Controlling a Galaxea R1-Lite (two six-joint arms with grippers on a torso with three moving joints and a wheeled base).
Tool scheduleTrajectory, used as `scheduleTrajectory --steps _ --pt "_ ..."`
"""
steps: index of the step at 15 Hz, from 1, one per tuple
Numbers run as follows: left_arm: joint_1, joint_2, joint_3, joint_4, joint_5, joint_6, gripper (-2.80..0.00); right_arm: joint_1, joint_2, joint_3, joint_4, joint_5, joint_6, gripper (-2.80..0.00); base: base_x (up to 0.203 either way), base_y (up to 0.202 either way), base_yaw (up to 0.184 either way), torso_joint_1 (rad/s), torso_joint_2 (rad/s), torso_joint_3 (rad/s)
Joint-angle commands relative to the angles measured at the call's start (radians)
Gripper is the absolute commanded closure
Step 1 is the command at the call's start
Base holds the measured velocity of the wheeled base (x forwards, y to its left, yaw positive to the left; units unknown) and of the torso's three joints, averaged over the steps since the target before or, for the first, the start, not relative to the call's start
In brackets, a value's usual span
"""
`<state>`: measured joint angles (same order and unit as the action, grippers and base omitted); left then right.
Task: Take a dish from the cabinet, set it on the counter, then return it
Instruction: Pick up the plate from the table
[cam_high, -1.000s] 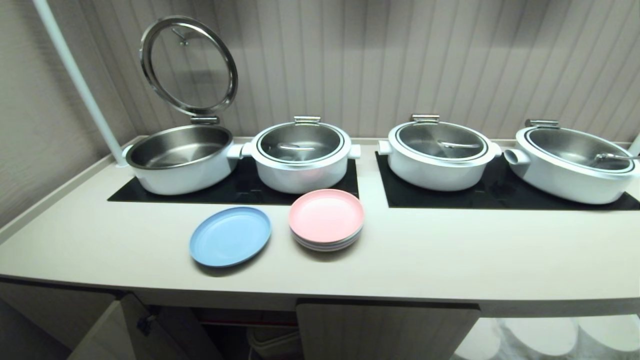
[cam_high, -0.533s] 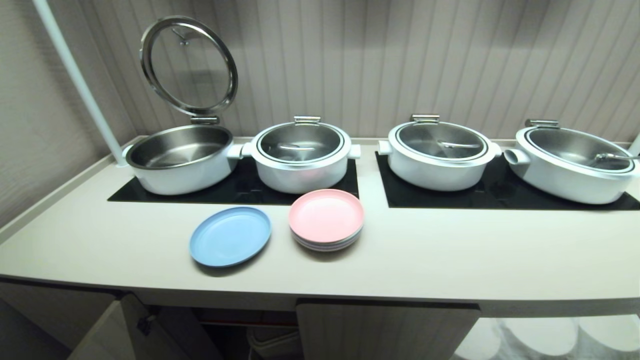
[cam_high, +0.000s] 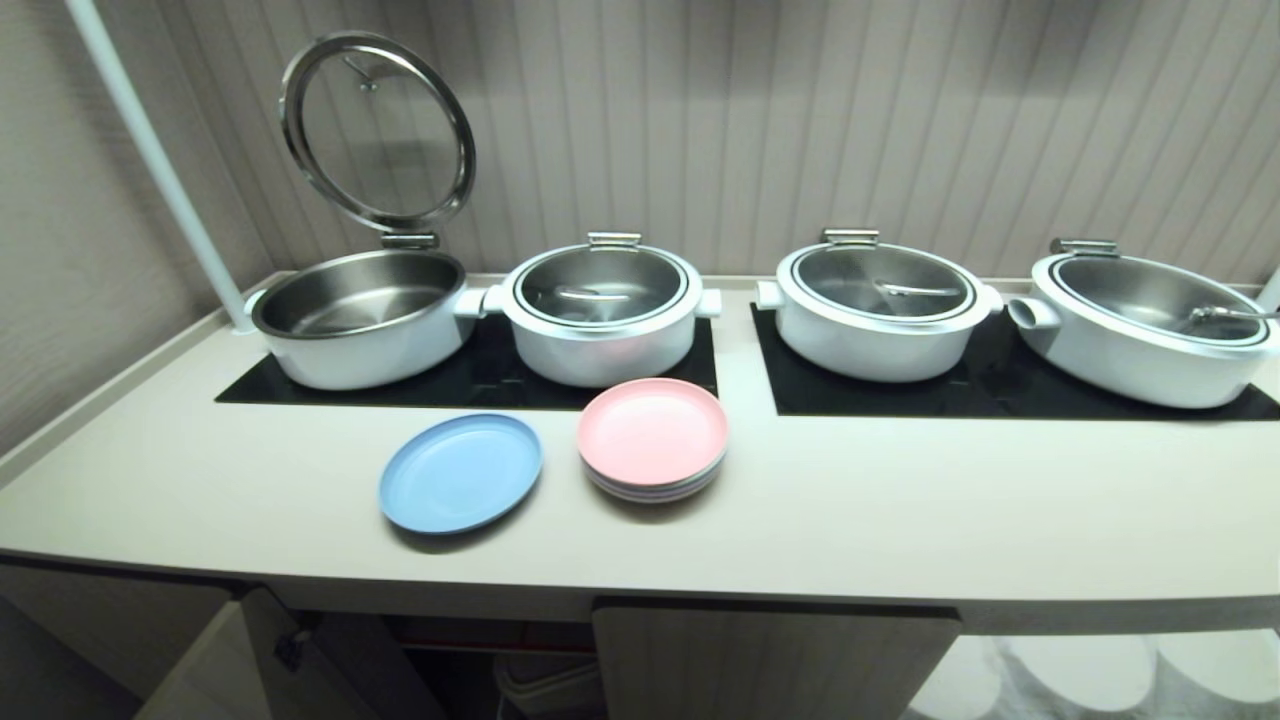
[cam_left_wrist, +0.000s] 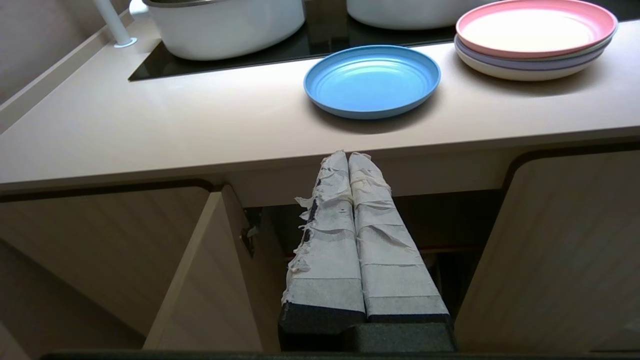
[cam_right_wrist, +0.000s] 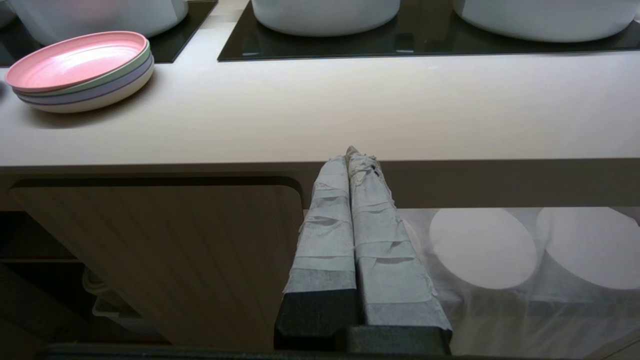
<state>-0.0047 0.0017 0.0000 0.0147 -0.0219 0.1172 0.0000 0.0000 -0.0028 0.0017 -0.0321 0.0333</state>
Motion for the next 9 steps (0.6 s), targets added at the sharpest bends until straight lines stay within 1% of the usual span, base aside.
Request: scheduleTrajectory --steps 1,2,3,4,6,7,9 --pt "0.000 0.000 -0.007 0.013 -0.001 0.007 0.00 0.002 0.000 0.000 0.000 0.000 0.000 0.00 0.000 0.000 0.000 0.000 0.00 0.000" --pt "0.000 0.000 -0.018 0.022 -0.003 0.013 0.00 0.000 0.000 0.000 0.000 0.000 0.000 0.00 0.000 0.000 0.000 0.000 0.00 0.000" --pt "0.000 0.005 -0.068 0.041 -0.013 0.012 0.00 0.001 0.000 0.000 0.000 0.000 0.000 0.00 0.000 0.000 0.000 0.000 0.00 0.000" --pt "-0.001 0.021 -0.157 0.095 -0.020 -0.003 0.00 0.000 0.000 0.000 0.000 0.000 0.000 0.00 0.000 0.000 0.000 0.000 0.00 0.000" --pt "-0.003 0.121 -0.298 0.244 -0.032 -0.061 0.00 0.001 0.000 0.000 0.000 0.000 0.000 0.00 0.000 0.000 0.000 0.000 0.00 0.000" --pt "-0.009 0.192 -0.340 0.283 -0.040 -0.105 0.00 0.001 0.000 0.000 0.000 0.000 0.000 0.00 0.000 0.000 0.000 0.000 0.00 0.000" --pt "-0.017 0.324 -0.401 0.319 -0.050 -0.163 0.00 0.000 0.000 0.000 0.000 0.000 0.000 0.00 0.000 0.000 0.000 0.000 0.00 0.000"
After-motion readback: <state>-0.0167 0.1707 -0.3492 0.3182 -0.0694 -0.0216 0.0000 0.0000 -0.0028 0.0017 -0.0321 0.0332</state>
